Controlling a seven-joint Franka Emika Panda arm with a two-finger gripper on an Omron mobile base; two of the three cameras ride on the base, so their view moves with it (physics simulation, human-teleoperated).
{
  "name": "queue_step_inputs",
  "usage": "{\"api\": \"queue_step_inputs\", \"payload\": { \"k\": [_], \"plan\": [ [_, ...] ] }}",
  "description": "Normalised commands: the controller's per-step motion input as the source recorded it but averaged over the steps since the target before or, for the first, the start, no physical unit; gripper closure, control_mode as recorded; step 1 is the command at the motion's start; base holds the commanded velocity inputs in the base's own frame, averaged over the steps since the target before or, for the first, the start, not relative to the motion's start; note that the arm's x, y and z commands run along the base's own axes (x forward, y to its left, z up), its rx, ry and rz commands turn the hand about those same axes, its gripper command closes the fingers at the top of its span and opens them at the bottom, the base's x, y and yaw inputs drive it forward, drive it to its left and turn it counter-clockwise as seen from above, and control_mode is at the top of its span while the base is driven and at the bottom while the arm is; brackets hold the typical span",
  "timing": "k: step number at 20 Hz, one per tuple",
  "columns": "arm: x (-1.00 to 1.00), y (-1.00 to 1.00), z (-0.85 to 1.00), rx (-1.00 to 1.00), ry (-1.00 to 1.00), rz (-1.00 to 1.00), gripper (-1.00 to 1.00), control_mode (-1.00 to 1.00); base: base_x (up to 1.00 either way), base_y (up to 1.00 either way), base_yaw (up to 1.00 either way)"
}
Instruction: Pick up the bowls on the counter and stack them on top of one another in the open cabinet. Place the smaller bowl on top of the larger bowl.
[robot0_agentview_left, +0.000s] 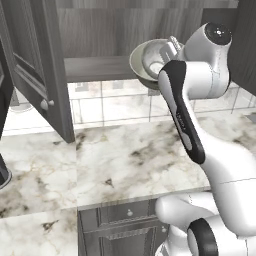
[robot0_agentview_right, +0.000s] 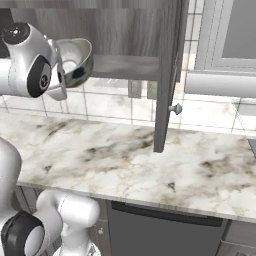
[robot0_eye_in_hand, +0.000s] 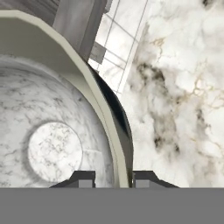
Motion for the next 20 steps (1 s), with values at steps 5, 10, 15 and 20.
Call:
{"api": "queue_step_inputs", "payload": {
  "k": [5,10,15,20],
  "plan": [
    [0.42,-0.01,0.1,0.0,0.0,0.0,1.0,-1.0,0.0,0.0,0.0],
    [0.39,0.0,0.05,0.0,0.0,0.0,1.0,-1.0,0.0,0.0,0.0],
    [0.37,0.0,0.11,0.0,0.0,0.0,1.0,-1.0,0.0,0.0,0.0],
    [0.34,0.0,0.08,0.0,0.0,0.0,1.0,-1.0,0.0,0.0,0.0]
  ]
}}
